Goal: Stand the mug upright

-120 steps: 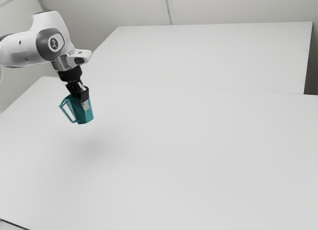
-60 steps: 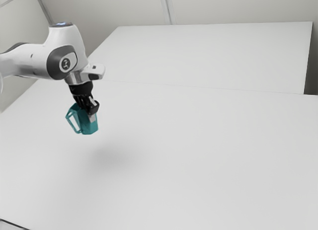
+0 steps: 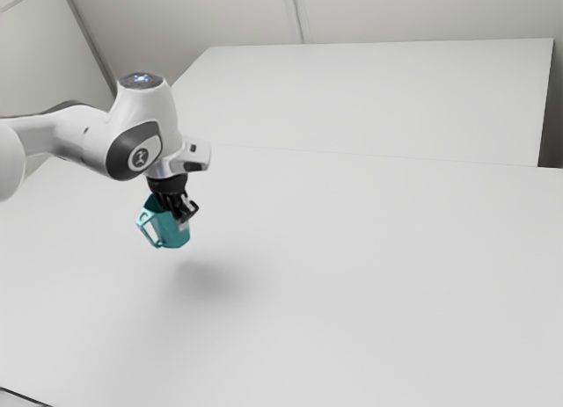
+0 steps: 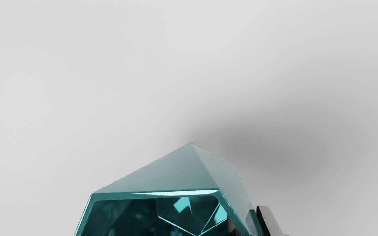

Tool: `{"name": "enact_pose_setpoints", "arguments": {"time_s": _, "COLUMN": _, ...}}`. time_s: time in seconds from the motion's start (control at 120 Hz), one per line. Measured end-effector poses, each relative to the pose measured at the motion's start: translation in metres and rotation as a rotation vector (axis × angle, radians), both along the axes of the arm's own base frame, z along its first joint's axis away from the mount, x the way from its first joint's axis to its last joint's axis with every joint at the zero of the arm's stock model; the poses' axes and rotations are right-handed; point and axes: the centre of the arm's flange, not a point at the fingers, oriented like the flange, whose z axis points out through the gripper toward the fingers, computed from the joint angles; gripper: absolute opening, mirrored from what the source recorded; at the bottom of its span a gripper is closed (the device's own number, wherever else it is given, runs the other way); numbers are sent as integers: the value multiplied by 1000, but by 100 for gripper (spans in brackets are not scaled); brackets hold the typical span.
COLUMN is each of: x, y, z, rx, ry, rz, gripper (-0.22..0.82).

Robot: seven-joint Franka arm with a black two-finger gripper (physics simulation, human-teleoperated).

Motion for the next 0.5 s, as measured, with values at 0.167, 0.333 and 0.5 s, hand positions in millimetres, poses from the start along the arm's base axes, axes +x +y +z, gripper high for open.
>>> {"name": "enact_pose_setpoints", "arguments": {"time_s": 0.167, "x": 1, "y": -9, "z": -8, "rx": 14, "ry": -49, "rz": 3, "gripper": -18}}
{"name": "enact_pose_setpoints", "arguments": {"time_s": 0.333, "x": -2, "y": -15, "z": -36, "rx": 11, "ry": -59, "rz": 24, "gripper": -18}}
{"name": "enact_pose_setpoints", "arguments": {"time_s": 0.5, "x": 0, "y": -25, "z": -52, "rx": 7, "ry": -69, "rz": 43, "gripper": -18}}
